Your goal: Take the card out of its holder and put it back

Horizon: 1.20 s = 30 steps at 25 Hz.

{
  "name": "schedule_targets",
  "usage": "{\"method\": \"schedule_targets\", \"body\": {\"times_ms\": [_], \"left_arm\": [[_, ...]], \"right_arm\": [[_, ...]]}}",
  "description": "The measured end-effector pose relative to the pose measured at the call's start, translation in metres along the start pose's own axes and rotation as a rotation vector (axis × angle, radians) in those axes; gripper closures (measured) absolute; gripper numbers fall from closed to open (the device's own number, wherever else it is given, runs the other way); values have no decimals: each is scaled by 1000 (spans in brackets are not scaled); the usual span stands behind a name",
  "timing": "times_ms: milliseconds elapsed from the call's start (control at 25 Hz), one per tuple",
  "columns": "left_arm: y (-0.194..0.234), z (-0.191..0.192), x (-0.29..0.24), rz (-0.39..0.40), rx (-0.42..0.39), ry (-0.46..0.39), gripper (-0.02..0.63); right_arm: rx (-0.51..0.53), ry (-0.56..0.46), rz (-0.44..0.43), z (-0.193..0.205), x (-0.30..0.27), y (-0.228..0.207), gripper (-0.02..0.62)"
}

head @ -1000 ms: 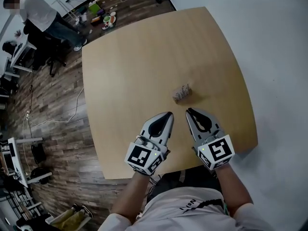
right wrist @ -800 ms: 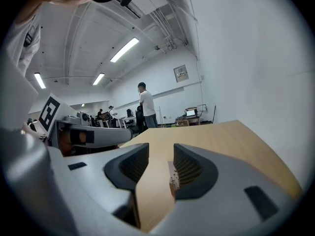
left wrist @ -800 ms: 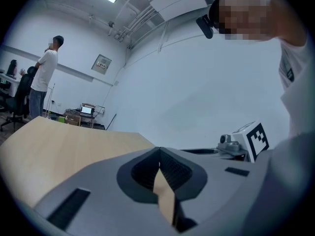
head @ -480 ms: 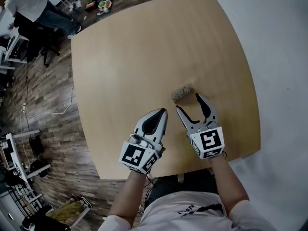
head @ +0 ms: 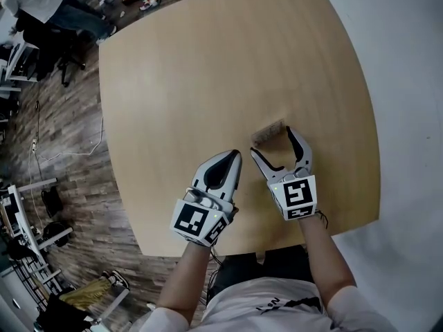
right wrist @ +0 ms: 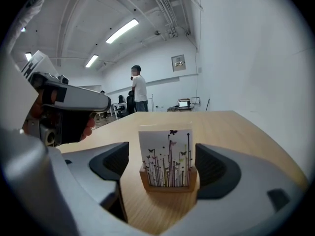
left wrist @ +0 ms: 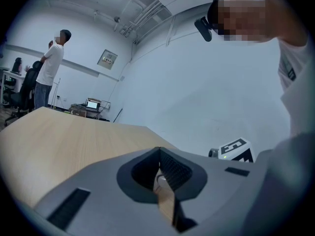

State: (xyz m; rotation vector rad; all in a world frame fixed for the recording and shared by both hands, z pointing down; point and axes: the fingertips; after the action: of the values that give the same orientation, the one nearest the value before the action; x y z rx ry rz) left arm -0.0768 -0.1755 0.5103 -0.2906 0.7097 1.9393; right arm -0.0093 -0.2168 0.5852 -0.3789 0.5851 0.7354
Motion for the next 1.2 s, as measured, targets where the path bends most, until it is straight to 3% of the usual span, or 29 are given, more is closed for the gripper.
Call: {"method": "schedule_targets", "body": {"times_ms": [520, 1200], "left_arm": [[18, 12, -7, -14, 25, 5, 592], [23, 20, -2, -27, 38, 12, 592]], "right_arm": [[26, 19, 16, 12, -33, -2, 193], [4, 3, 50, 13, -37, -10, 195]]}}
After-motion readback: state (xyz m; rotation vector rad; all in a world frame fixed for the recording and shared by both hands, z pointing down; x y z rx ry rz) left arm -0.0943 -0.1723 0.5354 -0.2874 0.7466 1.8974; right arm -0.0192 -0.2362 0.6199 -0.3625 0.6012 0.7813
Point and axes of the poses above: the fingertips, and each gripper's own axes: x backward along the fingers, y to its left, z out of its underside, and after that the axes turned 14 degrees about y, right-handed
